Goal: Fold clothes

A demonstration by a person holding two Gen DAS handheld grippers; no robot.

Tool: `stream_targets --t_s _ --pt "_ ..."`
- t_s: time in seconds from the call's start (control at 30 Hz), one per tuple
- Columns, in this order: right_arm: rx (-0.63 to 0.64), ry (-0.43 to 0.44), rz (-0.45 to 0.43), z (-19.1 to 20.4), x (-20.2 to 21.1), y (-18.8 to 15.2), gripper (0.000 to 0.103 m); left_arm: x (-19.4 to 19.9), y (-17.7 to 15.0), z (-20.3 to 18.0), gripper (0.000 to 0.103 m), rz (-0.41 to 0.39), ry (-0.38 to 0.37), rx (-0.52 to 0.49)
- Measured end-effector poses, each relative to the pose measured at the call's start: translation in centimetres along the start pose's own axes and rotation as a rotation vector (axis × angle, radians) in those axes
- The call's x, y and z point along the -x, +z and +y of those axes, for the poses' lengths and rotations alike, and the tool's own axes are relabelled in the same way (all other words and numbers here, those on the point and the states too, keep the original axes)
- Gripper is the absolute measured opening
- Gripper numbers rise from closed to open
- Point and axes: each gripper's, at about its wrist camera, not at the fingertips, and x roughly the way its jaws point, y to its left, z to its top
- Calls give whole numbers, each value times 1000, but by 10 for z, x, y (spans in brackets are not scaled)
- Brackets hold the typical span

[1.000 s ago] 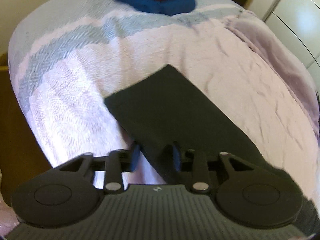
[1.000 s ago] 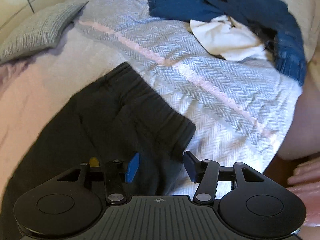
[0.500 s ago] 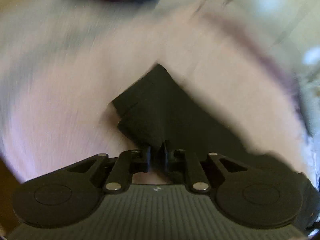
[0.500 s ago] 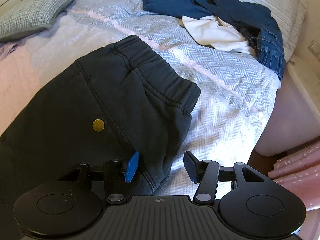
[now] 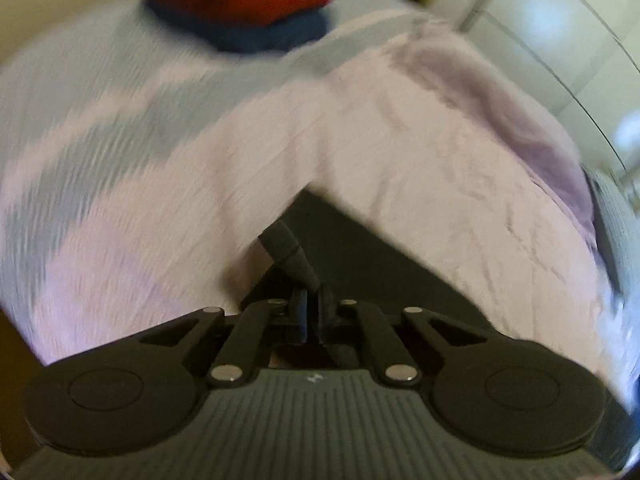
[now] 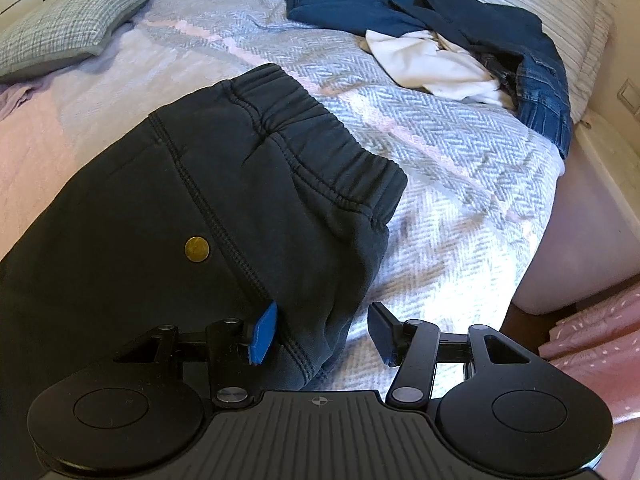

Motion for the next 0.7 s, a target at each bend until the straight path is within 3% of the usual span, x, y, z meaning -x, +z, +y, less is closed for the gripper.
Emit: stream_targets --t_s 0.07,0.17,0.2,0.27,0.37,0.4,0.43,0.53,0.7 --pt "0 13 7 -3 -1 2 55 19 0 -23 2 -83 -9 -130" --pt "-10 13 16 -6 -3 3 62 46 0 -32 2 -236 -198 -113" --pt "-13 13 19 -6 -4 3 63 47 1 -27 2 -252 -221 -73" --pt "-17 14 21 -7 -5 3 64 29 -1 -12 2 -209 -160 -14" --pt "-12 12 21 -6 -7 3 65 -32 -16 32 5 90 28 151" --pt "-9 10 22 -5 -7 3 65 -39 -25 44 5 122 3 224" --pt "-6 9 23 -5 -8 3 65 -45 -32 55 5 146 -21 293" --pt "19 7 23 -3 -9 4 65 -34 -38 62 15 93 -63 410" --pt "17 -12 16 0 -9 2 66 -27 -65 61 18 124 -42 464"
